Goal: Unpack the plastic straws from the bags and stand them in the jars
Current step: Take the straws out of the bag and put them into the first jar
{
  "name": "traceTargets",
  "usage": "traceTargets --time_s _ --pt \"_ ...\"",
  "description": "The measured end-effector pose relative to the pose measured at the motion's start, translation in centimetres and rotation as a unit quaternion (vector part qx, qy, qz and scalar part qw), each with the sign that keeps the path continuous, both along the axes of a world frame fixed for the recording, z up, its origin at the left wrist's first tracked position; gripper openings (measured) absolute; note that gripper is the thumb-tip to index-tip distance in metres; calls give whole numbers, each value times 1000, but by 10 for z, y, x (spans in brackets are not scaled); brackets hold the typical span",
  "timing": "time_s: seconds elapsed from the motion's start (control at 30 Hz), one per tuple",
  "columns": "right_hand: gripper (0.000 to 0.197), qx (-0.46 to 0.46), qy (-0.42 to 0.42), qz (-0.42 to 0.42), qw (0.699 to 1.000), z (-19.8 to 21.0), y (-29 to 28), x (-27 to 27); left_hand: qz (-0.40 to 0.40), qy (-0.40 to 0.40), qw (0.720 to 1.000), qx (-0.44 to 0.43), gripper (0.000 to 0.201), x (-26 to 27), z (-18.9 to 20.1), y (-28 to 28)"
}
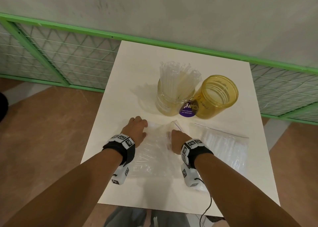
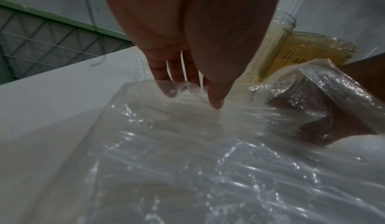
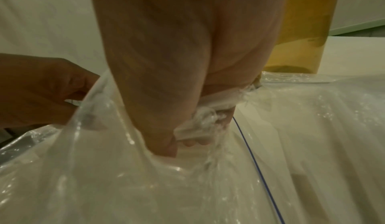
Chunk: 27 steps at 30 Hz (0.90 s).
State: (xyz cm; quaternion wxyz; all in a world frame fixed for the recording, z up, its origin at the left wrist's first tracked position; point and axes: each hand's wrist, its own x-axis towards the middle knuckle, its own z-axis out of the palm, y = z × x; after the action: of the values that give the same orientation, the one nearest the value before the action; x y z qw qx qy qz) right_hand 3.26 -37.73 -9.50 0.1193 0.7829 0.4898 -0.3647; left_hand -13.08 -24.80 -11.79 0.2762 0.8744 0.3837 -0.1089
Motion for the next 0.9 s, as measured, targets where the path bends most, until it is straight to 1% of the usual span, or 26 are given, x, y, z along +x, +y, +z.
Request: traceTargets --time_s 0.07,0.1,0.17,0.23,0.33,0.43,0.53,0.6,0.7,0.8,0.9 --pt "47 6 11 -25 1000 -1 -1 2 3 -4 1000 -1 30 0 0 -1" --pt "46 7 9 -29 1000 -2 0 3 4 -10 1000 -2 29 1 0 -1" --pt "36 -3 -3 -13 1000 -2 1 3 6 -22 1000 -4 29 2 -1 -3" --pt "33 -8 -9 0 1000 -1 1 2 3 -31 999 -14 34 2 -3 -5" --pt "35 -8 2 24 1000 -4 2 1 -12 -29 998 -46 51 -1 -3 -5" --pt "35 -6 -4 32 999 -2 3 4 -32 -5 997 -63 70 -3 -1 -3" --pt "46 -8 -13 39 999 0 -1 13 -56 27 996 -60 80 -3 -2 -3" --pt "50 -12 -25 48 998 5 -4 21 -62 57 995 -46 78 -3 -2 -2" --pt "44 -9 -49 57 997 16 -5 34 -56 100 993 -23 69 4 1 0" --pt "42 -5 -76 66 995 31 -7 46 -74 160 984 40 54 11 10 0" --pt "31 11 -111 88 990 47 -9 59 -74 200 973 93 48 23 24 -4"
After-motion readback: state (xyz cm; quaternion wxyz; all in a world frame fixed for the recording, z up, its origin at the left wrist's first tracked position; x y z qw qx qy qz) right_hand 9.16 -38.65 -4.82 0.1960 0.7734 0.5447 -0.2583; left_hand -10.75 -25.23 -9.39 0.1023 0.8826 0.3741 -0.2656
